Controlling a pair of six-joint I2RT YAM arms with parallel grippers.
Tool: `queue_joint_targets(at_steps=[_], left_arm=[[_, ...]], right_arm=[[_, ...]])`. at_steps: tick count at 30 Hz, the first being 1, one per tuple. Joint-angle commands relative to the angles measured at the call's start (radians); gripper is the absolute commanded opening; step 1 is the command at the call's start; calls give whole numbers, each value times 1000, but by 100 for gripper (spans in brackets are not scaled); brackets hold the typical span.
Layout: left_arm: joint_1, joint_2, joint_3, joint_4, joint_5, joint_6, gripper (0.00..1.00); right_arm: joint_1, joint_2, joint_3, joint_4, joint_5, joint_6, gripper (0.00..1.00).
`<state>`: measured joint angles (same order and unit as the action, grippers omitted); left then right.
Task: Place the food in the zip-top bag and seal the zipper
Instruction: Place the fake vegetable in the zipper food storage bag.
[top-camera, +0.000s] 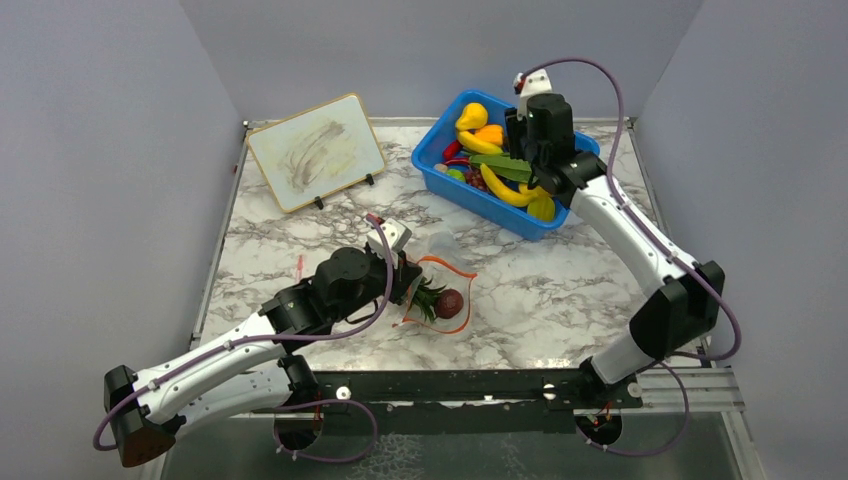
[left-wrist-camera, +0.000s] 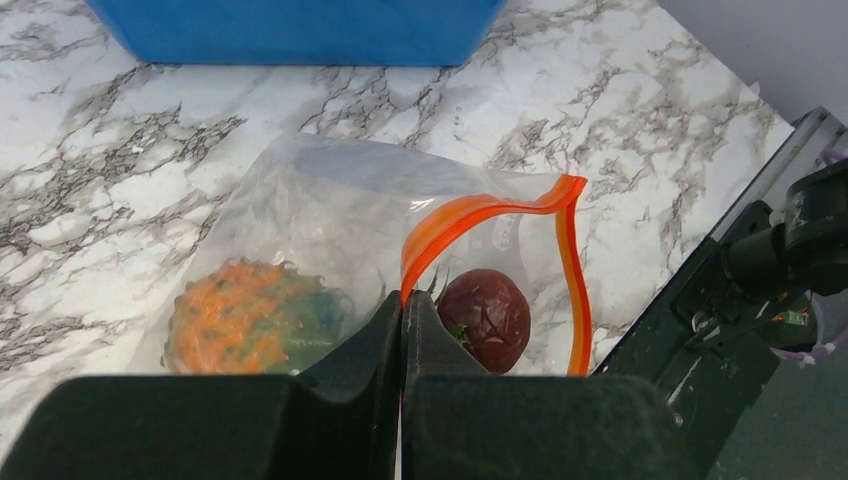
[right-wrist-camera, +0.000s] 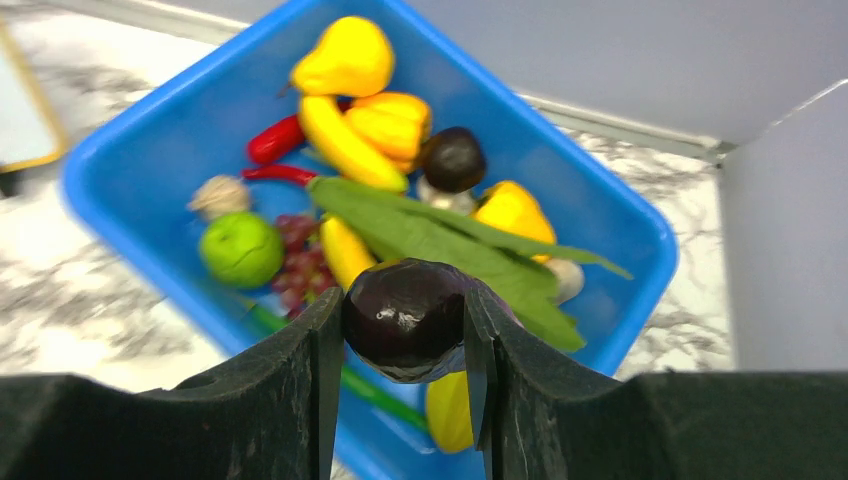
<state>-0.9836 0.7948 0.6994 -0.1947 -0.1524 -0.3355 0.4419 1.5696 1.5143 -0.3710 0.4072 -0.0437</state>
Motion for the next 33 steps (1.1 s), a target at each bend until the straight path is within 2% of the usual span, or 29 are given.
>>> queue_joint_targets(at_steps=[1,9,20,25,33], left_arm=[[-1,4,71,8,-27,-27,0],[-2,51,121,3,-11,-40,0],[-1,96,157,14,-23,-53,0],[-1,112,178,14,-30,-53,0],[-1,109,171,33,3,-69,0]], right_arm=[[12,-187,-108,37,-206,87,24],[12,-542,-329,192,-572,177,23],[12,-845,-525,361,-993,252,22],[12,-912,-615,499,-1234,334,22],[12,-906,-653,509,-1444,376,21]])
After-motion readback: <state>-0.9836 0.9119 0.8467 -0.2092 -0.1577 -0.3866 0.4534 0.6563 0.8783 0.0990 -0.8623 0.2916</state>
